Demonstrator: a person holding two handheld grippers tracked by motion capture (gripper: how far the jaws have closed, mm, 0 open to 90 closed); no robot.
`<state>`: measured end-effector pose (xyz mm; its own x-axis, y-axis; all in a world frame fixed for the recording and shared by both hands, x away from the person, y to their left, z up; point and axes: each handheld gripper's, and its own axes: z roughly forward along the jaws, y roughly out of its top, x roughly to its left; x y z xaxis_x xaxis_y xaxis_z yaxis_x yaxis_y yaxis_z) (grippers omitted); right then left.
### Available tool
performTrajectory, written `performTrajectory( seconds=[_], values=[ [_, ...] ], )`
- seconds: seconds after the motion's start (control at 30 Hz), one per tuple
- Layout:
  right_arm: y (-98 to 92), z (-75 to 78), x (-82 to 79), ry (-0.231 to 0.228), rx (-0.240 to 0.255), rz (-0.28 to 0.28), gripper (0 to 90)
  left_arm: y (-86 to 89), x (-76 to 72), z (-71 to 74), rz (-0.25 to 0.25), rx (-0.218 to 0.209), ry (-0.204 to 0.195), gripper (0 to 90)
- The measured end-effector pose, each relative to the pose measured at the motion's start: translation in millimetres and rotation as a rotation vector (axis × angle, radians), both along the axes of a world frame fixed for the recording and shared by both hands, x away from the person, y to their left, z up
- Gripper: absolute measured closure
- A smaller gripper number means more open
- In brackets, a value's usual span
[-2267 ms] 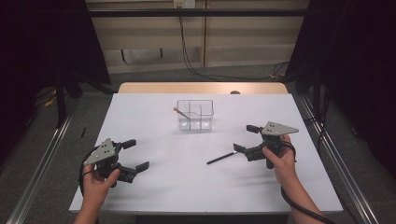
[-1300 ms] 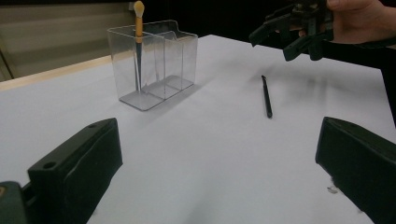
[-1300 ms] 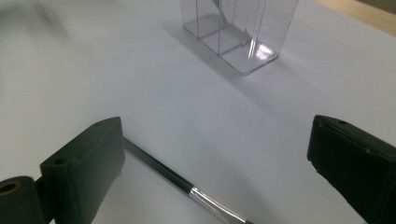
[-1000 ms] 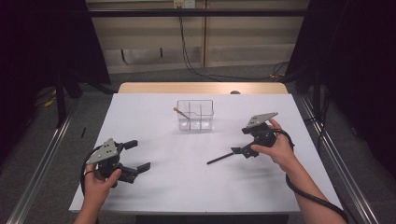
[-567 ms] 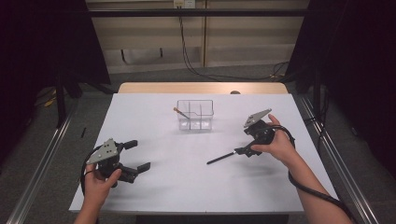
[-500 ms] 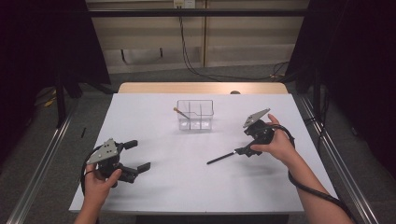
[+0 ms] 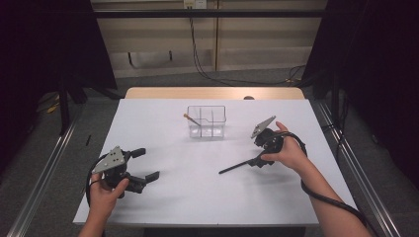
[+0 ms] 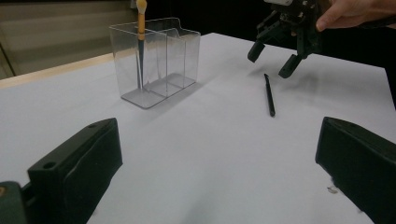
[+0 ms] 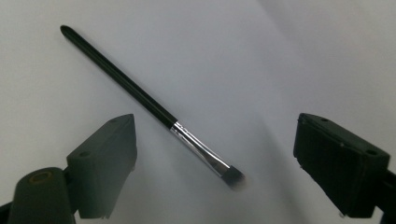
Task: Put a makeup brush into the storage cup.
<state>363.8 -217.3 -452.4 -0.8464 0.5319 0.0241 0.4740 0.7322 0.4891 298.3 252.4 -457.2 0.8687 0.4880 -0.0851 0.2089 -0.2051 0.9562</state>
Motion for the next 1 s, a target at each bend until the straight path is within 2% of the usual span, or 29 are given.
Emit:
performTrajectory(
  seconds=[0.2, 0.47, 0.5, 0.63, 0.67, 0.9, 1.0],
  values=[
    [3.6, -5.6, 0.9, 0.021, -0.065, 0.030, 18.9, 0.1, 0.2, 0.3, -0.001, 0.005, -0.004, 0.4],
    [9.6, -5.7, 1.9, 0.031, -0.078, 0.087, 32.0, -0.9, 0.3, 0.2, -0.005, 0.006, -0.001, 0.4],
    [10.5, -5.9, 1.7, 0.033, -0.085, 0.095, 36.9, -0.8, 0.2, 0.2, -0.005, 0.006, -0.001, 0.4],
    [13.5, -6.8, -0.2, 0.056, -0.115, 0.090, 44.1, -0.2, 0.4, 0.4, -0.006, 0.007, -0.001, 0.4],
    [13.4, -7.4, 0.0, 0.053, -0.116, 0.108, 47.0, -0.2, 0.3, 0.4, -0.006, 0.007, -0.001, 0.4],
    [16.3, -5.0, -3.0, 0.085, -0.125, 0.105, 60.3, -0.1, 0.4, 1.0, -0.009, 0.011, -0.002, 0.5],
    [18.4, -3.8, -4.1, 0.091, -0.142, 0.106, 66.2, 0.0, 0.2, 1.0, -0.009, 0.013, -0.003, 0.6]
  ],
)
